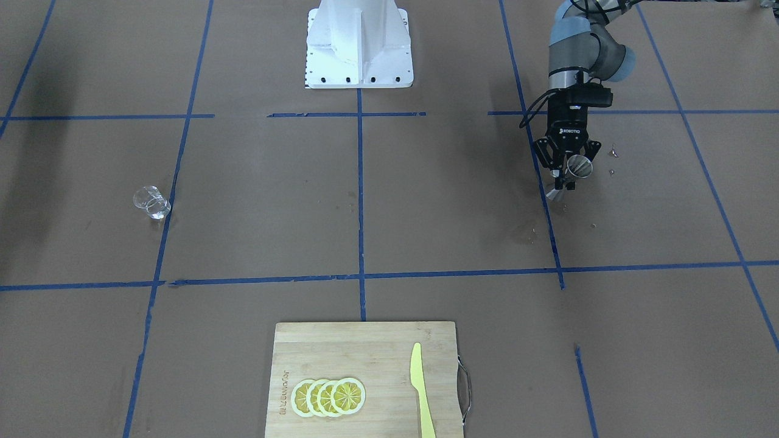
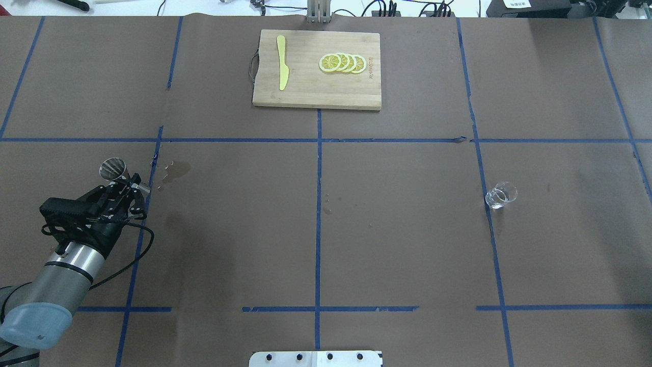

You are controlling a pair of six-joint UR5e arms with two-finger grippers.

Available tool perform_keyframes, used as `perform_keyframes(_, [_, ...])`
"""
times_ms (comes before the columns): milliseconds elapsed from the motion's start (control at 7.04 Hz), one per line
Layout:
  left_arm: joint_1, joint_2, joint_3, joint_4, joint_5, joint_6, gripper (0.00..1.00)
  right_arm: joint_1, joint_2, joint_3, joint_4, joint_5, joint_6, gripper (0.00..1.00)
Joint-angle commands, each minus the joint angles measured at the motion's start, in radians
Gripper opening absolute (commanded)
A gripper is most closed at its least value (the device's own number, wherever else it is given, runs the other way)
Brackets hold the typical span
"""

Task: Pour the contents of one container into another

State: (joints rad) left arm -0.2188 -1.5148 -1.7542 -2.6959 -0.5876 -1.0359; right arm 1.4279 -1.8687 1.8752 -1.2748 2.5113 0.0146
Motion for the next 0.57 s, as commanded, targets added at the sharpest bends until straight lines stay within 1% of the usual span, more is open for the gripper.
perform_keyframes(0, [0.003, -0.103, -0.02, -0.012, -0.006, 0.142, 0.0, -0.079, 0.0, -0.002, 0.179, -0.002, 0.078, 0.99])
perform_keyframes(142, [0.01, -0.213, -0.007, 0.004, -0.026, 0.236, 0.0, -0.114, 0.0, -0.005, 0.33, -0.031, 0.213, 1.0])
perform_keyframes(284, [0.012, -0.332, 0.06, 0.039, -0.085, 0.249, 0.0, -0.154, -0.004, -0.004, 0.447, -0.076, 0.313, 1.0])
perform_keyframes(426, [0.016, -0.411, 0.103, 0.068, -0.087, 0.249, 0.0, -0.218, -0.003, -0.004, 0.522, -0.106, 0.441, 1.0])
